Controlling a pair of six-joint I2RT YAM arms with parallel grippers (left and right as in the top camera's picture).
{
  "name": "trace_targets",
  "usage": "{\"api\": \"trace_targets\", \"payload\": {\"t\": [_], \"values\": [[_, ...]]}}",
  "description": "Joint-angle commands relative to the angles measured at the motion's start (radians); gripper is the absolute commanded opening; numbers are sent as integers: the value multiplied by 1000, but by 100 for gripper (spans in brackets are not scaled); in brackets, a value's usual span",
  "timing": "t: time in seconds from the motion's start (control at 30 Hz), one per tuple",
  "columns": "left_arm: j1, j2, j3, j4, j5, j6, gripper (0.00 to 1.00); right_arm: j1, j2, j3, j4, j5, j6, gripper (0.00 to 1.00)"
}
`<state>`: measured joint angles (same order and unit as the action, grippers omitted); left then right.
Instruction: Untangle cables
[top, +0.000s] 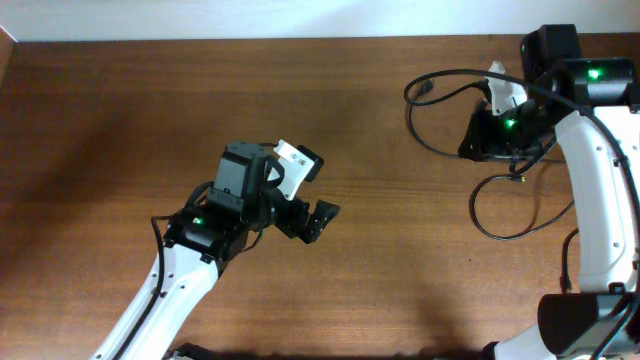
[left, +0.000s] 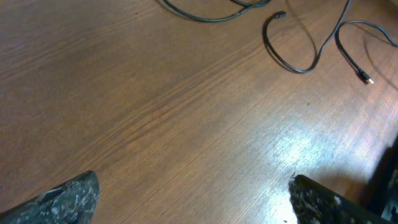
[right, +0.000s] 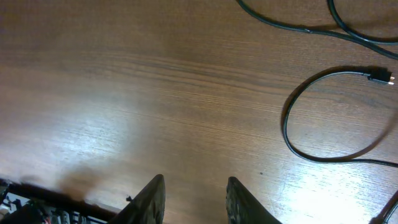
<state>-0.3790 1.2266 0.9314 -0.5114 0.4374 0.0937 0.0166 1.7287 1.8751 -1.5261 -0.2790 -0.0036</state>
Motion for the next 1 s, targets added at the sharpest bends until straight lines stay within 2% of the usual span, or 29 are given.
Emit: {"api": "trace_targets", "payload": {"t": [0.0, 0.4, 0.53, 0.7, 0.97], "values": [[5, -19, 1, 2, 11, 13, 99, 4, -32, 8, -3, 2, -8, 32], [2, -18, 1, -10, 11, 13, 99, 4, -32, 8, -3, 2, -8, 32], [3, -36, 1, -80, 2, 13, 99, 4, -32, 8, -3, 2, -8, 32], [2, -111, 0, -127, -61, 14, 99, 4, -32, 8, -3, 2, -8, 32], [3, -260, -2, -129, -60, 35, 99, 4, -32, 8, -3, 2, -8, 32]]}}
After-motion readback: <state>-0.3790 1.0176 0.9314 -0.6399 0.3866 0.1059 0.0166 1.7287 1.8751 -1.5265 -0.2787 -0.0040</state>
